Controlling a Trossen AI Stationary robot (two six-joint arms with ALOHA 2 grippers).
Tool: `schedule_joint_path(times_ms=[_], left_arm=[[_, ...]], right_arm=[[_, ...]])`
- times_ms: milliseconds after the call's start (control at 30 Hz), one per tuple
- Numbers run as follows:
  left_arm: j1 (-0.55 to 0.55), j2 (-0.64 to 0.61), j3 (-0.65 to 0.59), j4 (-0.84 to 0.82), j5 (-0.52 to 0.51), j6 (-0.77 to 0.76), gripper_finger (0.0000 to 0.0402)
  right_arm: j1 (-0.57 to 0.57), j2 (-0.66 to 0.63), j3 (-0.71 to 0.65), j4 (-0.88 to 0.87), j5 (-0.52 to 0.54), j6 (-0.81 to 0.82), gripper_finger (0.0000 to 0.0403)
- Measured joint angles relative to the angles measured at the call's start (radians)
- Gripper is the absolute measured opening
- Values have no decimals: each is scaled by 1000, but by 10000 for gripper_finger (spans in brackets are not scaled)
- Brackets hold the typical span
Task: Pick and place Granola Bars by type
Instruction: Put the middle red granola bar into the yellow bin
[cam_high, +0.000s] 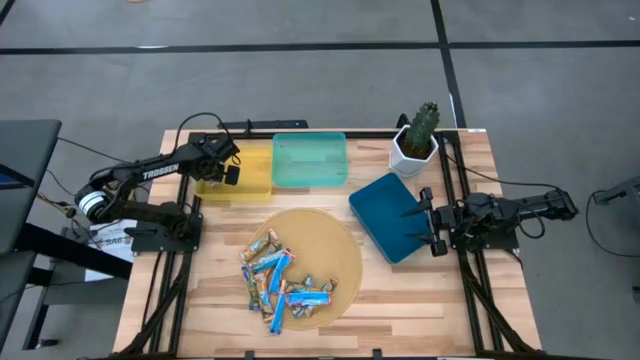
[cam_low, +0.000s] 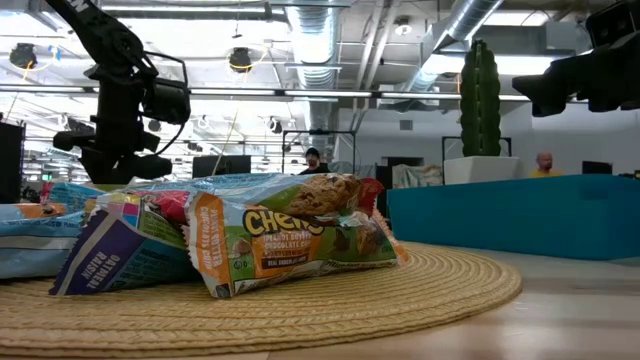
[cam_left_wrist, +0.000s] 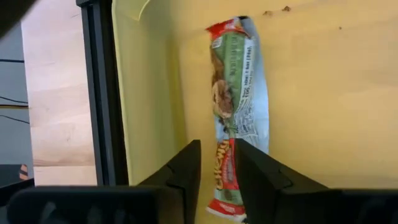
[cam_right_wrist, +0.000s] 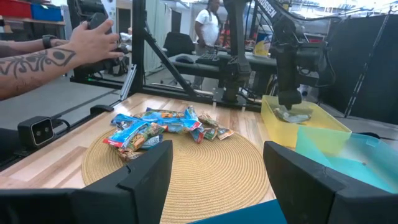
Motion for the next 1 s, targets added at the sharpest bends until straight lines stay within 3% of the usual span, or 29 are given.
schedule_joint_path(times_ms=[300,533,1000], left_arm=[[-16,-6,0,26,1,28,114],[-72,-111,0,113,1,91,114],[-352,-398,0,326,-6,220,114]], right_arm=[[0,0,0,0,0,0,244],[0,0,0,0,0,0,244],[0,0,0,0,0,0,244]])
